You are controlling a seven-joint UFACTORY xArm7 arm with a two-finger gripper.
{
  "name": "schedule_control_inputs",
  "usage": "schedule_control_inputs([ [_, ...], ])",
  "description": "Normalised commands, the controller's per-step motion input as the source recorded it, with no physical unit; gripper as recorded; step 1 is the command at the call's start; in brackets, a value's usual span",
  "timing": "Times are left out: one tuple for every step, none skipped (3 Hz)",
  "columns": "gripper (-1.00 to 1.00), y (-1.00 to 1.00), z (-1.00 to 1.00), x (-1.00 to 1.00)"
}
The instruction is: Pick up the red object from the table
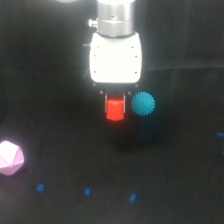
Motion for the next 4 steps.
schedule_control_inputs([
  [-0.99,1.0,0.37,0.23],
  [-1.0,0.39,0.49,0.27],
  [-0.76,-0.26,-0.58,-0.04],
  [-1.0,-0.53,-0.18,0.01],
])
